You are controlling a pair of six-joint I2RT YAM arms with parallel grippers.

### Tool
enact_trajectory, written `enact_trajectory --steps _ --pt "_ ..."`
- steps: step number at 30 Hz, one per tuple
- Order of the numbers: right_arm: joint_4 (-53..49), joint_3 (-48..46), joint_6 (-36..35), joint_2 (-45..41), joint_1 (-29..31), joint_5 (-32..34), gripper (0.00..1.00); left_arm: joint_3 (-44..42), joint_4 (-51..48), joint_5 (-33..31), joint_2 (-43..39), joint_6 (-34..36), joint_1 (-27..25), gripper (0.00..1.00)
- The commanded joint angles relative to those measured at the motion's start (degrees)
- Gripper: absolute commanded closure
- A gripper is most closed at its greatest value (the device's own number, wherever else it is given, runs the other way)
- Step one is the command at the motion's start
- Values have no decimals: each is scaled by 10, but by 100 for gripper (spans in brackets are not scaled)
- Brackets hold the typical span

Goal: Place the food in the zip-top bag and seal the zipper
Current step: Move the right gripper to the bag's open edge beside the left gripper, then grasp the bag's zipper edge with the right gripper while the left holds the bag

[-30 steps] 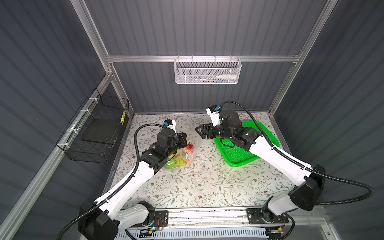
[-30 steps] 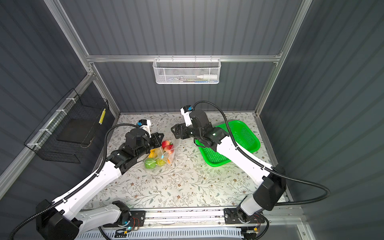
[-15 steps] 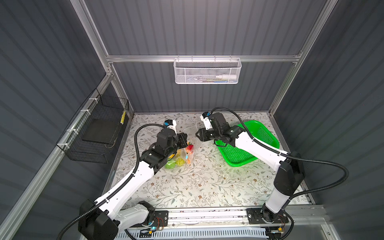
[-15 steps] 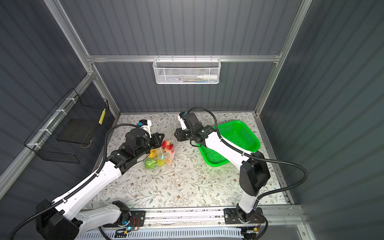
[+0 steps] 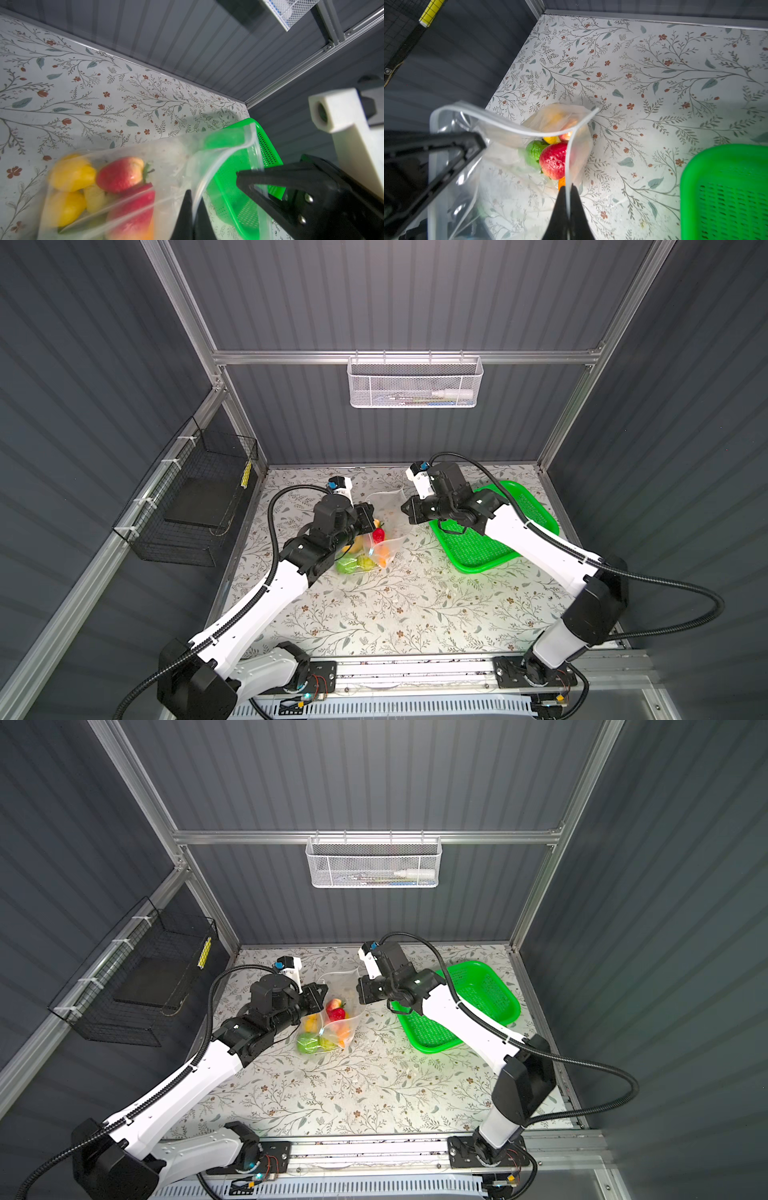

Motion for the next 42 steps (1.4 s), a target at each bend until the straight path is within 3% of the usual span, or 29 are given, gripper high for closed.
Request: enact_trajectory --steps 1,7,10,13,17,22,27,36,42 --pt "-20 -24 16 -47 9 -9 98 49 -2 13 18 35 -1 100" --pt "7 -80 72 -96 31 -11 85 77 18 67 52 51 -1 100" --pt "13 -94 81 -100 35 -9 60 65 31 103 64 54 -1 100" --pt "-1 -85 40 -107 34 17 45 49 38 137 71 54 -1 100" --pt "-87 -17 -92 -104 35 74 34 44 34 170 75 61 -1 100" --pt "-166 43 -224 -103 39 127 31 51 31 181 79 66 -1 100" --pt "-147 30 -306 -124 59 58 33 57 37 187 88 62 -1 100" --pt "-67 -21 -373 -96 119 -30 36 58 35 191 91 58 -1 100" --pt "-48 -34 -395 -58 147 -34 39 50 34 184 83 56 -1 100"
